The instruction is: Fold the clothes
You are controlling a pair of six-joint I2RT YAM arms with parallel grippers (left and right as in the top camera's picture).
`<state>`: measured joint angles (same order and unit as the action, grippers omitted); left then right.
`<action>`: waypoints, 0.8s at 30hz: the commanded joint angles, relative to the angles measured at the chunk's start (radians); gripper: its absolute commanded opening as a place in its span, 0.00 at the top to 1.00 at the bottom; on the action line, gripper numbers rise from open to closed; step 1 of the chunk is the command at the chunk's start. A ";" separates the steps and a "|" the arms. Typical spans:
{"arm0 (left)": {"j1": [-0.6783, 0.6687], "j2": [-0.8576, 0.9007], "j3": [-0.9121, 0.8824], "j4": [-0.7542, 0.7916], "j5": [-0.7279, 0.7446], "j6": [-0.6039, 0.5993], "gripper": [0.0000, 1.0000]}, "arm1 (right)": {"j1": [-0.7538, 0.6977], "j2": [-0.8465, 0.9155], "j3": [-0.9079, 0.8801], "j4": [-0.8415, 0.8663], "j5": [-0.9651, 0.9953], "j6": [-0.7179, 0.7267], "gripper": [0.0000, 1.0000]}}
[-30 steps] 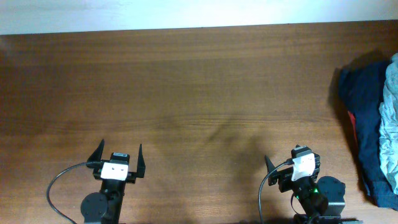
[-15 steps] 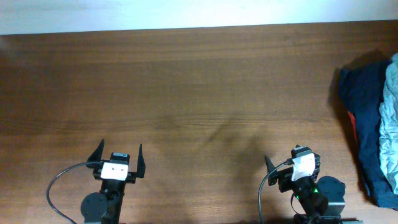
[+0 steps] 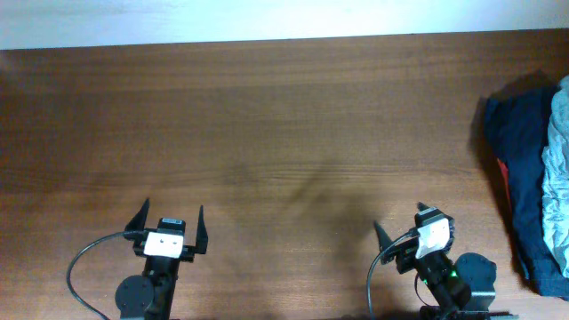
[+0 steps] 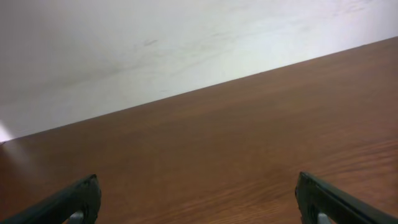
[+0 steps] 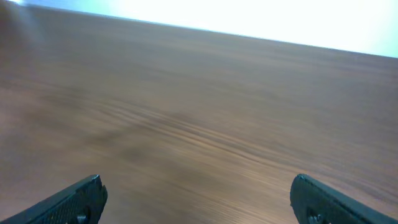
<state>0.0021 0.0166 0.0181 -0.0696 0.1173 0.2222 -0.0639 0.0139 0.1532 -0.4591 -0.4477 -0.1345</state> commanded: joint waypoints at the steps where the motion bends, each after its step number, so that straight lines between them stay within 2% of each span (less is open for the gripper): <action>1: -0.004 -0.010 -0.009 0.010 0.121 0.003 0.00 | 0.005 -0.010 -0.005 0.026 -0.346 0.065 0.01; 3: -0.004 -0.010 -0.008 0.014 0.189 -0.091 0.00 | 0.005 -0.011 -0.005 0.050 -0.383 0.065 0.01; 7: -0.004 -0.010 -0.008 0.018 0.319 -0.167 0.00 | 0.005 -0.010 -0.005 0.140 -0.467 0.076 0.01; 12: -0.004 -0.010 0.011 0.084 0.332 -0.315 0.00 | 0.004 -0.010 0.008 0.265 -0.456 0.224 0.01; 15: -0.004 -0.003 0.090 0.061 0.332 -0.335 0.00 | 0.005 0.001 0.072 0.278 -0.387 0.343 0.01; 18: -0.004 0.118 0.298 -0.128 0.247 -0.334 0.00 | 0.004 0.104 0.237 0.214 -0.277 0.379 0.01; 24: -0.004 0.496 0.643 -0.318 0.161 -0.270 0.00 | 0.005 0.455 0.542 -0.054 -0.006 0.375 0.01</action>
<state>0.0021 0.3653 0.5312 -0.3470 0.3401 -0.0761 -0.0639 0.3359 0.5911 -0.4568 -0.6338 0.2188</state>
